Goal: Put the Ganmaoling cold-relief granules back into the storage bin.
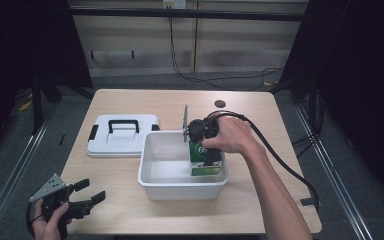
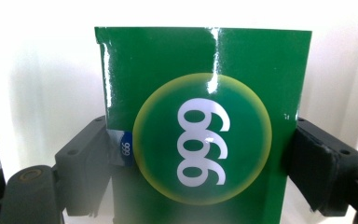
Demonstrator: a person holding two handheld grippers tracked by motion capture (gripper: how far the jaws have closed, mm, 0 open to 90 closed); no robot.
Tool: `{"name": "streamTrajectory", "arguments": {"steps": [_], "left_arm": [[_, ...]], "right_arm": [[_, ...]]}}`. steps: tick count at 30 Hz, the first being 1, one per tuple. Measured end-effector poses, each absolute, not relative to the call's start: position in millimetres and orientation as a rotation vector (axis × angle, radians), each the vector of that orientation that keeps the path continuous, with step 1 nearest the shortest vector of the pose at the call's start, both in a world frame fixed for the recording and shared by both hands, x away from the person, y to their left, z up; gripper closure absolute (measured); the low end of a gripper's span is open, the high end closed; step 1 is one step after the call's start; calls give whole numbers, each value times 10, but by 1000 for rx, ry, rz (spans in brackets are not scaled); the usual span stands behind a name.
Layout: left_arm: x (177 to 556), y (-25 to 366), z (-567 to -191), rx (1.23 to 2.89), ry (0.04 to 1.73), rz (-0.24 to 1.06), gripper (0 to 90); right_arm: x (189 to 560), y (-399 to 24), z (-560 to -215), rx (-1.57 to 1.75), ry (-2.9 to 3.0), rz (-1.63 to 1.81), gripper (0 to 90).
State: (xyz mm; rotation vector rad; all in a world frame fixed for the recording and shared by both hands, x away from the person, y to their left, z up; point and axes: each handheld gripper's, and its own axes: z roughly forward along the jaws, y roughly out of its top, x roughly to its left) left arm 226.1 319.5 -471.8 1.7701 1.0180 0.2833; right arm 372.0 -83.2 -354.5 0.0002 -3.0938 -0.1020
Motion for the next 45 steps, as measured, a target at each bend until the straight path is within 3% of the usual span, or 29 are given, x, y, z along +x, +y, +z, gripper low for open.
{"name": "streamTrajectory", "arguments": {"steps": [45], "left_arm": [[2263, 3195, -4710, 1773, 1018, 293, 159]], "right_arm": [[3705, -868, -4097, -132, -3076, -65, 156]]}}
